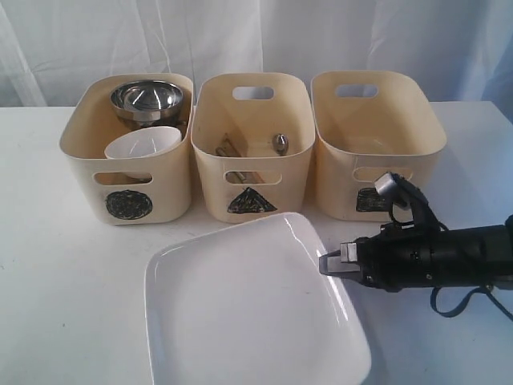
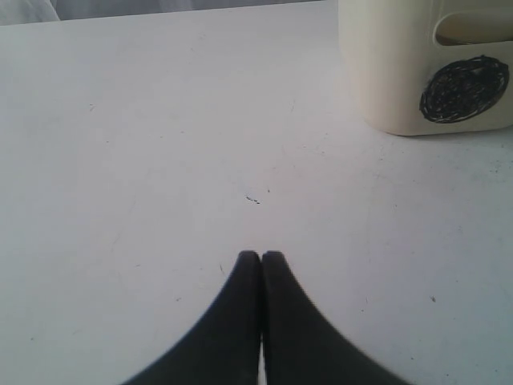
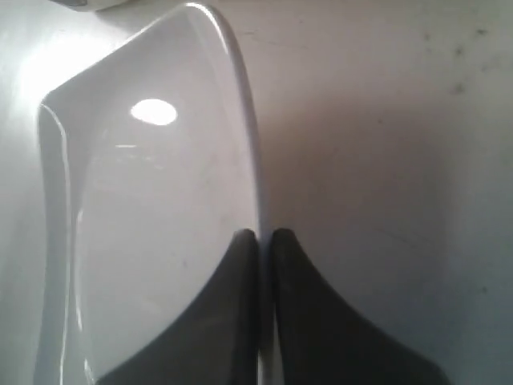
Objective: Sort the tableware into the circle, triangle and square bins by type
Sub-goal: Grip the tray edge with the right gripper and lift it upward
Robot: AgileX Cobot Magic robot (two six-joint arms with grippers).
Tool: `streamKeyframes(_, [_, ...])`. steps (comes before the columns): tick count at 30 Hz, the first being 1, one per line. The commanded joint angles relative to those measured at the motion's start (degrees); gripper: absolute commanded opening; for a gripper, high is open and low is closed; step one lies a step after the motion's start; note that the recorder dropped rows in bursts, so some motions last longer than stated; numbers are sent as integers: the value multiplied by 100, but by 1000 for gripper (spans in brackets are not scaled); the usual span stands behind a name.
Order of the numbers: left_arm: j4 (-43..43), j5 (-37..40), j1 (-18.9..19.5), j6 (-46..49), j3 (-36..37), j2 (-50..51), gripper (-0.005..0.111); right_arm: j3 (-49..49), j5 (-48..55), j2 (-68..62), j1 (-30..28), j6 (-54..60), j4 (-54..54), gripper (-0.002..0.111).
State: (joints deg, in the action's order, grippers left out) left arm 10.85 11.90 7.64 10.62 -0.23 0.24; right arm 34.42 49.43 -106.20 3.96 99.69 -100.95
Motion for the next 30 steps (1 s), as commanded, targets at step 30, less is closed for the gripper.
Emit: streamKeyframes(30, [60, 12, -31, -35, 23, -24, 0, 109, 558, 2368, -404, -1505, 101, 0])
